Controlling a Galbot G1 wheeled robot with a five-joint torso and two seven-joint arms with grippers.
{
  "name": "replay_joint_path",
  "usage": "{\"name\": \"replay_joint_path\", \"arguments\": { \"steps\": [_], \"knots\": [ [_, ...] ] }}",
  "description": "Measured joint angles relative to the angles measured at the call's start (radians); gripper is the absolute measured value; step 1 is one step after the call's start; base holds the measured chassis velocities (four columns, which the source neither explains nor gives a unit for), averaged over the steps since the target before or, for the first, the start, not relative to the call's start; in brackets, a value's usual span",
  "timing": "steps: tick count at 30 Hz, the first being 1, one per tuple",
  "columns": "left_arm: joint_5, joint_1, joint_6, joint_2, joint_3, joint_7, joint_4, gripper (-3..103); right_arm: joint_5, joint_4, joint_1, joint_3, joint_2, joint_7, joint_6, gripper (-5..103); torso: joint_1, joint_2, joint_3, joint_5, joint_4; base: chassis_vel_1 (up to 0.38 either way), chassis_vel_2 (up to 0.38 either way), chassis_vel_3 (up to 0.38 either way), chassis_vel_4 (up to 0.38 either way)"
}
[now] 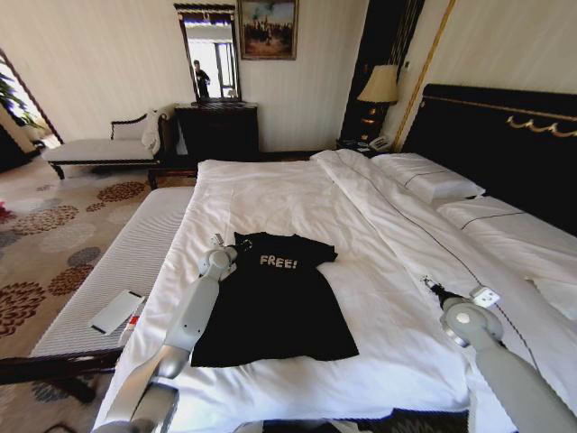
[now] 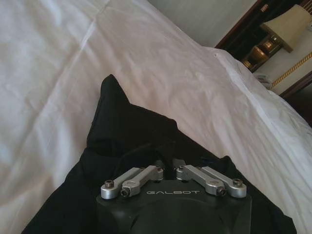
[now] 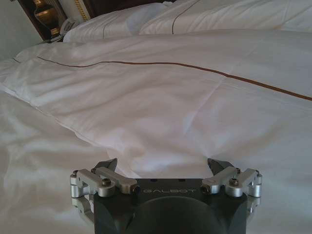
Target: Fold the clothes on the bed.
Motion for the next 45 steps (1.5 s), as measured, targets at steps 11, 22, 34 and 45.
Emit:
{"name": "replay_joint_path", "arguments": {
  "steps": [11,22,34,45],
  "knots": [
    [0.105,0.082,-0.018,0.141,0.024,0.073,-0.181,51,-0.011,-0.008,0.015,-0.019,0.015,0.002,0.001,100,0.0,0.0,0.0,-0.0002,-0.0001,0.0,0.0,0.0,0.0],
    [-0.122,0.199,-0.042,0.278,-0.172,0.024,-0.454,89,0.105,-0.045,0.134,-0.087,0.006,-0.044,0.007,100,0.0,0.0,0.0,-0.0002,-0.0011,0.0,0.0,0.0,0.0],
    [-0.23,0.408,0.04,0.605,-0.538,-0.162,-0.415,100,0.351,-0.169,0.541,-0.379,0.093,-0.05,-0.056,100,0.0,0.0,0.0,0.0001,0.0007,0.0,0.0,0.0,0.0],
    [-0.261,0.604,0.063,0.669,-0.732,-0.196,-0.479,100,0.374,-0.18,0.569,-0.44,0.207,-0.002,-0.114,100,0.0,0.0,0.0,0.0,-0.0006,0.0,0.0,0.0,0.0]
  ]
}}
